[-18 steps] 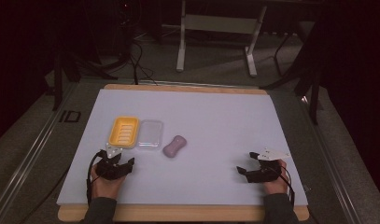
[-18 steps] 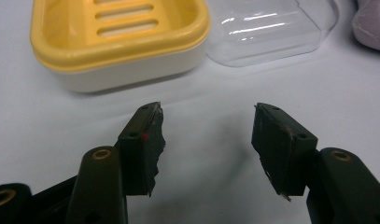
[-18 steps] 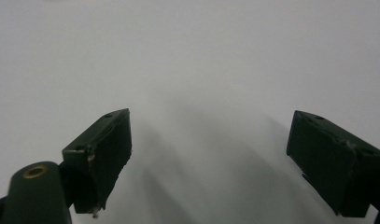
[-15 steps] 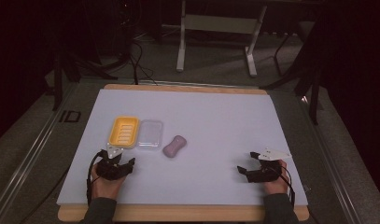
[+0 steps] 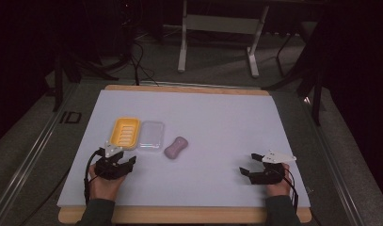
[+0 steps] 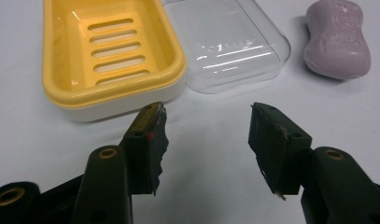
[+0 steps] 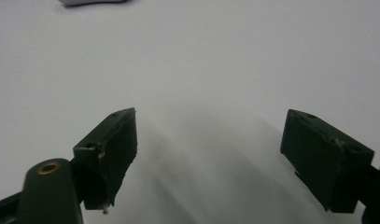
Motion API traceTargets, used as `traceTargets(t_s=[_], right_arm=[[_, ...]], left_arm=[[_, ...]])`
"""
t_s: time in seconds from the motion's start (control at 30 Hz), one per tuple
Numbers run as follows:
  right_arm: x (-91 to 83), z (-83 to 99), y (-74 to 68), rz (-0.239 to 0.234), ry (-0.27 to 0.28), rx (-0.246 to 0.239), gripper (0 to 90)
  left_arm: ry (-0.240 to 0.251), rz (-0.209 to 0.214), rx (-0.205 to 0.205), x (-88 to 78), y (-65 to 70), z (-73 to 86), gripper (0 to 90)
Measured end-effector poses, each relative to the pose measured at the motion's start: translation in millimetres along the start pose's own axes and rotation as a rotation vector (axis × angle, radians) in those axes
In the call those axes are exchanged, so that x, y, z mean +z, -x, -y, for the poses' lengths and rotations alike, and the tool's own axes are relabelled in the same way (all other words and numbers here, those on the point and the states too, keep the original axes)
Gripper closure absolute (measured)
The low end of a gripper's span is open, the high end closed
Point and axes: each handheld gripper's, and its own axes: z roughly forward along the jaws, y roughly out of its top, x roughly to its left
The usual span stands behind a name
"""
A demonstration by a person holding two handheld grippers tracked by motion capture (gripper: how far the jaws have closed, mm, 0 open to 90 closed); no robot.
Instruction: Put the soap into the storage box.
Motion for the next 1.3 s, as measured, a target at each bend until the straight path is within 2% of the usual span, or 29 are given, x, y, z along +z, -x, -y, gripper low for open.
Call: traceTargets(t_s=[0.43,0.7,0.83,1.1,1.3], right_arm=[[-1.2,0.3,0.5,-0.005,0.008,0.001,18.2],[-1.4,0.5,0.9,-0.006,0.014,0.007,18.2],[-1.6,0.6,0.9,-0.008,0.015,0.007,18.3],[-1.7,0.6,1.0,-0.005,0.017,0.008,18.3],[-2.1,0.8,1.3,-0.004,0.02,0.01,18.3]], left_arm=[[-0.024,0.029,0.057,6.8,13.9,-15.0,46.4],[-0.015,0.063,0.069,9.7,16.6,-25.4,45.1],[-0.012,0.097,0.097,11.8,19.3,-30.0,44.2],[-0.043,0.119,0.122,16.8,23.7,-37.2,44.1],[-0.041,0.134,0.136,17.6,27.1,-43.3,44.3]])
